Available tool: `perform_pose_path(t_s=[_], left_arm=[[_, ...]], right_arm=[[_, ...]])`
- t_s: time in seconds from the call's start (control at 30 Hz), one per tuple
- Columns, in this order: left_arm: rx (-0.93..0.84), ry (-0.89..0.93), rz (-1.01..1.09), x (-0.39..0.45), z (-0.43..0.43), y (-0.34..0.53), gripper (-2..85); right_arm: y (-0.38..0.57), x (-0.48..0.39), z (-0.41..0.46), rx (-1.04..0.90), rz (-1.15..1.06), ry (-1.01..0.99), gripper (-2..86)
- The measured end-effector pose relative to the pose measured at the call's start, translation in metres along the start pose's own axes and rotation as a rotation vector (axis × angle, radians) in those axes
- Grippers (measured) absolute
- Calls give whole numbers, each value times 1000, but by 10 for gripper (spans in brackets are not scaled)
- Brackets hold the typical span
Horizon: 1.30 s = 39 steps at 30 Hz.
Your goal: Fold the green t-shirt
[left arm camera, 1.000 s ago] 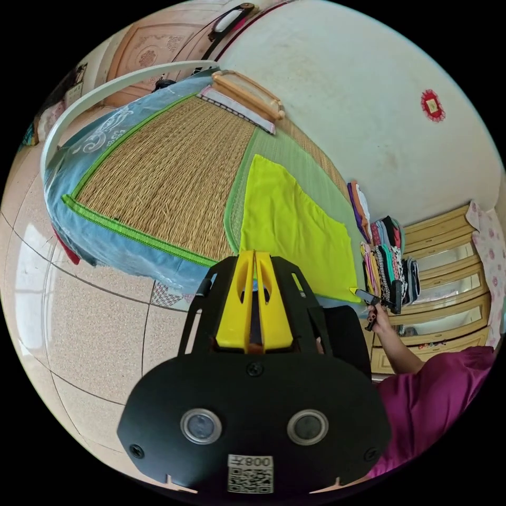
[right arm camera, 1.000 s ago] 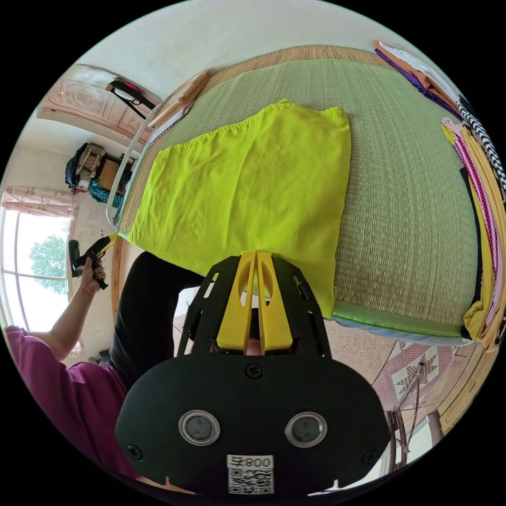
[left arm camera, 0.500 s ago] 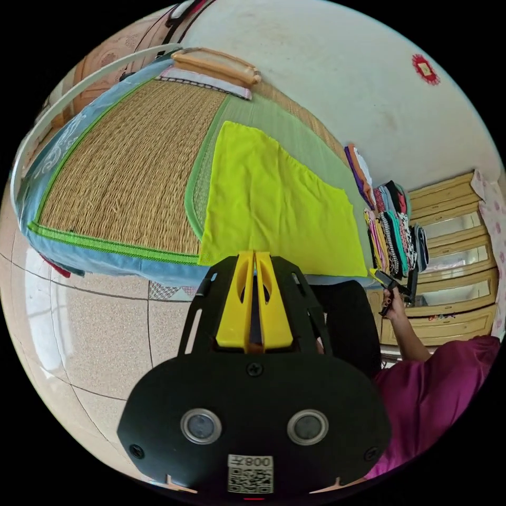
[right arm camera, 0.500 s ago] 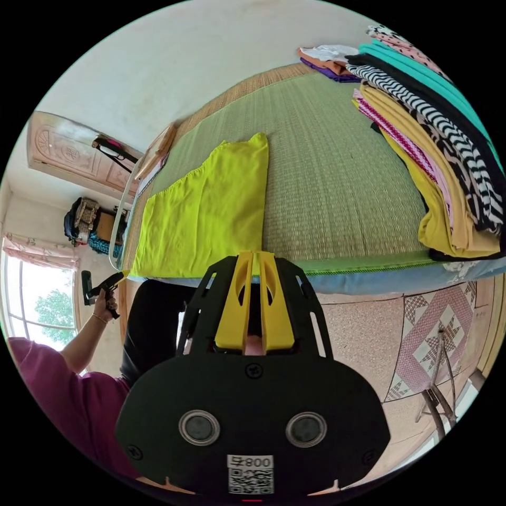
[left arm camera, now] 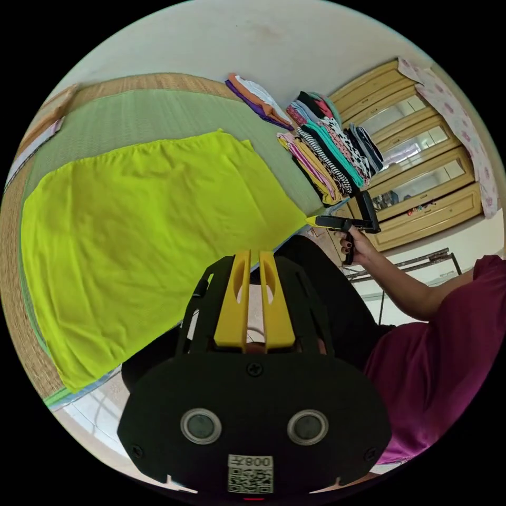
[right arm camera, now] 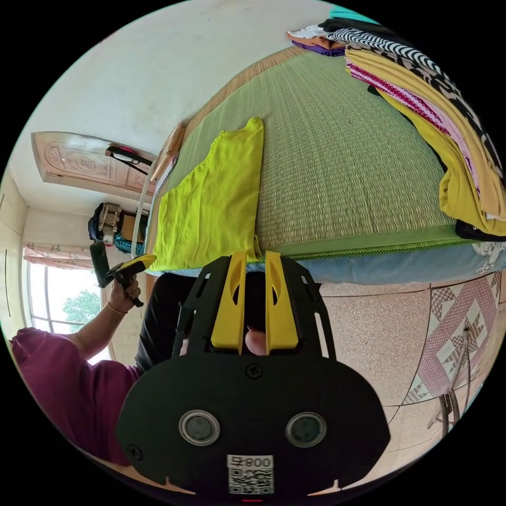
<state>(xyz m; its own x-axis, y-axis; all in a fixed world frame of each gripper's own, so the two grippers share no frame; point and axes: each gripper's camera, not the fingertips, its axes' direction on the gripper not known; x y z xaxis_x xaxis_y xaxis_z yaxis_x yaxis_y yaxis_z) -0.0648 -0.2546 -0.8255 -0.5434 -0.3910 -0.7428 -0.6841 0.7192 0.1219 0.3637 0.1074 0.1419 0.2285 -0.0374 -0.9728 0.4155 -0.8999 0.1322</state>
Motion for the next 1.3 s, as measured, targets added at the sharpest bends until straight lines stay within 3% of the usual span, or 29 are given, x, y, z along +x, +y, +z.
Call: perform_pose_path(t_s=[0.33, 0.57, 0.7, 0.83, 1.1, 1.3], left_arm=[[-101, 17, 286, 132, 119, -96, 75], [-133, -170, 437, 213, 194, -151, 93], [-163, -318, 476, 239, 226, -173, 46], [-146, -328, 447, 240, 234, -187, 19], [4, -133, 163, 189, 208, -217, 8], [56, -54, 67, 165, 206, -230, 8]], right_arm=[[9, 37, -5, 42, 7, -166, 15], [4, 41, -16, 78, -36, -288, 10], [-2, 43, -8, 62, -59, -297, 11], [-5, 56, -2, 78, -56, -335, 16], [-26, 96, 10, 130, 10, -323, 76], [-68, 132, 46, 120, 100, -387, 99]])
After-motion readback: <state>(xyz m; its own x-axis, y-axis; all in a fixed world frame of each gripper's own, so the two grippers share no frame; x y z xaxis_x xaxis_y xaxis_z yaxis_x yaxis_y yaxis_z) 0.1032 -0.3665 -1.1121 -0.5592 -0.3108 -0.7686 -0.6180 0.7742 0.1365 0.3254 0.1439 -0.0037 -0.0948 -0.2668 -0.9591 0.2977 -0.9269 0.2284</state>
